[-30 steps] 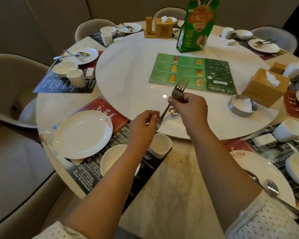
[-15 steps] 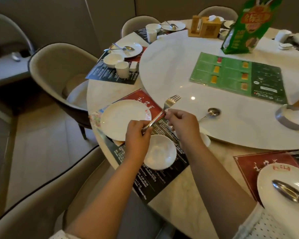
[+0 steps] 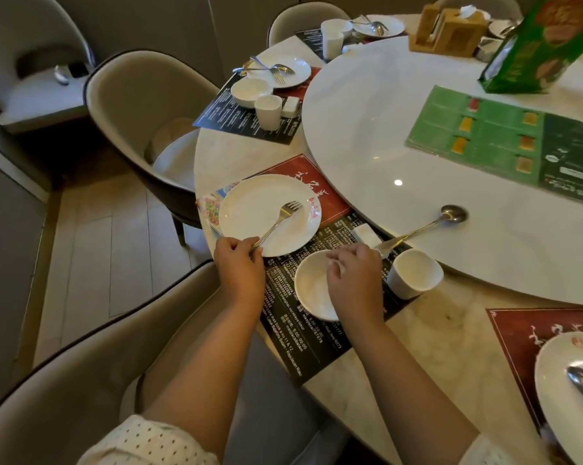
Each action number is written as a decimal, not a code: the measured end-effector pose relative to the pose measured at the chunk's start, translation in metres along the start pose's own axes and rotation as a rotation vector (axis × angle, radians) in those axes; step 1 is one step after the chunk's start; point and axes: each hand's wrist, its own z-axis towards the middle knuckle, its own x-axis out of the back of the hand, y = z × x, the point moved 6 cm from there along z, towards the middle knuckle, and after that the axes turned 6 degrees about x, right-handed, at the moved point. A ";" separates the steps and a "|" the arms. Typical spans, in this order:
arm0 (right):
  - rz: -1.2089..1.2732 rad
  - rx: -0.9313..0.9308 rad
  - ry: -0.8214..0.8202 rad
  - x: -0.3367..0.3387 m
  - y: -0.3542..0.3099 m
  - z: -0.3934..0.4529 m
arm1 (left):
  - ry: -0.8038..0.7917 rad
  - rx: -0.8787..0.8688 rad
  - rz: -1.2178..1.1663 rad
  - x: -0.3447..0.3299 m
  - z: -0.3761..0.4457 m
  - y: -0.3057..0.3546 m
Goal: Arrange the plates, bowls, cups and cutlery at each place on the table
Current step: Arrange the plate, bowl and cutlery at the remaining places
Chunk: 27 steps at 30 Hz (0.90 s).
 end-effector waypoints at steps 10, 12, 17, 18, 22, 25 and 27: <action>0.014 0.035 -0.062 0.012 -0.001 0.002 | -0.002 0.047 0.092 0.003 -0.006 -0.005; 0.011 0.055 -0.032 0.025 -0.002 0.010 | 0.028 0.046 0.183 0.005 -0.008 0.000; 0.013 0.050 0.119 0.066 0.010 0.035 | -0.026 -0.161 0.031 -0.020 -0.019 0.063; 0.020 0.028 0.144 0.074 0.017 0.040 | -0.084 -0.218 -0.019 -0.032 -0.022 0.079; 0.022 -0.107 0.200 0.099 0.061 0.053 | -0.344 -0.373 -0.120 -0.087 -0.037 0.135; 0.013 -0.155 0.198 0.111 0.098 0.059 | -0.473 -0.438 -0.042 -0.129 -0.045 0.162; -0.014 -0.168 0.177 0.115 0.120 0.060 | -0.522 -0.486 0.028 -0.153 -0.046 0.175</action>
